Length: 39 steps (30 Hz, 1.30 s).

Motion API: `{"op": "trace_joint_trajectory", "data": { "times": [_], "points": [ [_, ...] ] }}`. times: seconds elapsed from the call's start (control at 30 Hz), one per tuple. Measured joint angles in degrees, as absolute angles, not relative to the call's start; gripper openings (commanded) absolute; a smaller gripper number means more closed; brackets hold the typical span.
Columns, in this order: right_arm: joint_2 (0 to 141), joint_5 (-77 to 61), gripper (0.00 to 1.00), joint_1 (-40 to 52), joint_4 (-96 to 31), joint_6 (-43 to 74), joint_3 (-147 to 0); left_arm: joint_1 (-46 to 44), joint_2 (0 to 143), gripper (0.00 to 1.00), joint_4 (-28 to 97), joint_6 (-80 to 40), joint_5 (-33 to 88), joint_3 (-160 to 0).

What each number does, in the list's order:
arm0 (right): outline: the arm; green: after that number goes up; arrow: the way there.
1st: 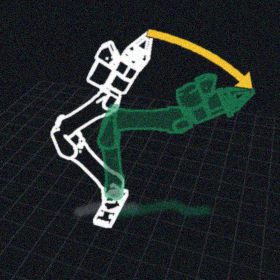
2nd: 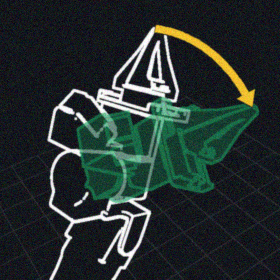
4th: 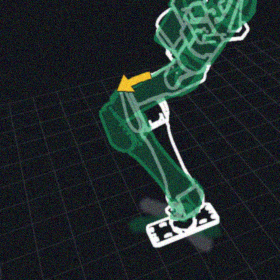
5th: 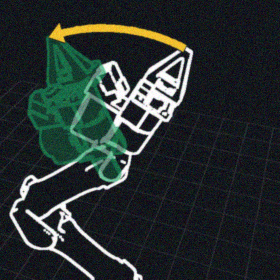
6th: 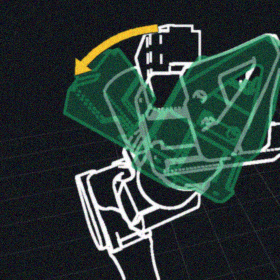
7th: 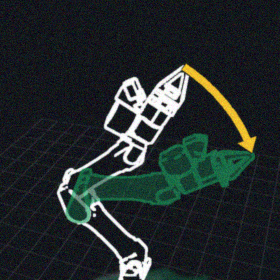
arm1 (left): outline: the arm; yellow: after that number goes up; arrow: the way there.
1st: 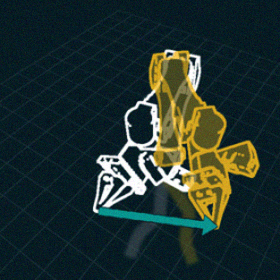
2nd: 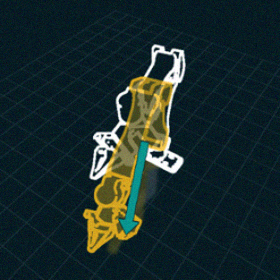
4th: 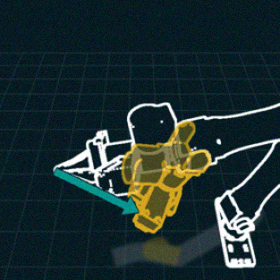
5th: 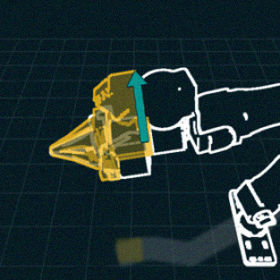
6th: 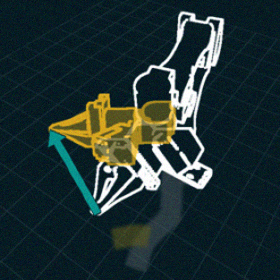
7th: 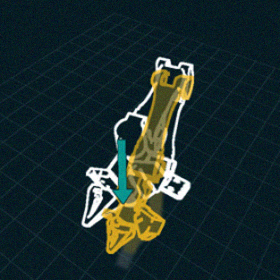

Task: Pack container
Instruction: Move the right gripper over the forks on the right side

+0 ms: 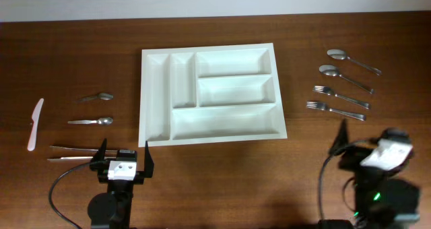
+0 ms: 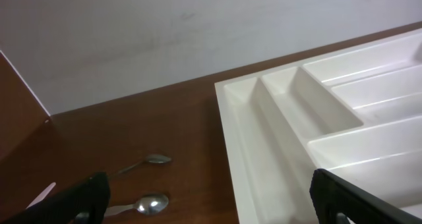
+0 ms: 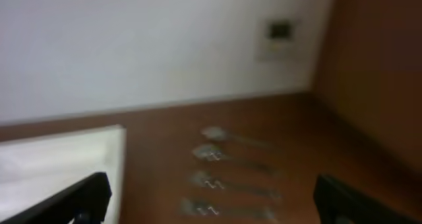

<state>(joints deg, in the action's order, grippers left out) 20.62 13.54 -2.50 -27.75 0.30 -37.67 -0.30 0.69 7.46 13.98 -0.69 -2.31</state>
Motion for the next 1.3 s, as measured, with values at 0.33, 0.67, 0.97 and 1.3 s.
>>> {"op": "trace_joint_trajectory", "data": {
  "times": [0.33, 0.67, 0.97, 1.3],
  "points": [
    [60.0, 14.3, 0.99, -2.5, -58.4, -0.1, -84.6, -0.3, 0.7, 0.99, 7.5, 14.0, -0.7, -2.2],
    [76.8, 0.2, 0.99, -2.5, -66.8, 1.7, -93.5, -0.3, 0.7, 0.99, 7.4, 14.0, -0.7, -2.2],
    [82.3, 10.6, 0.99, -2.9, -68.8, 24.1, -93.5, -0.3, 0.7, 0.99, 7.4, 14.0, -0.7, -2.2],
    [82.3, 16.9, 0.99, -18.7, -76.6, 45.5, -93.5, -0.3, 0.7, 0.99, 7.5, 14.0, -0.7, -2.2]
  ]
}}
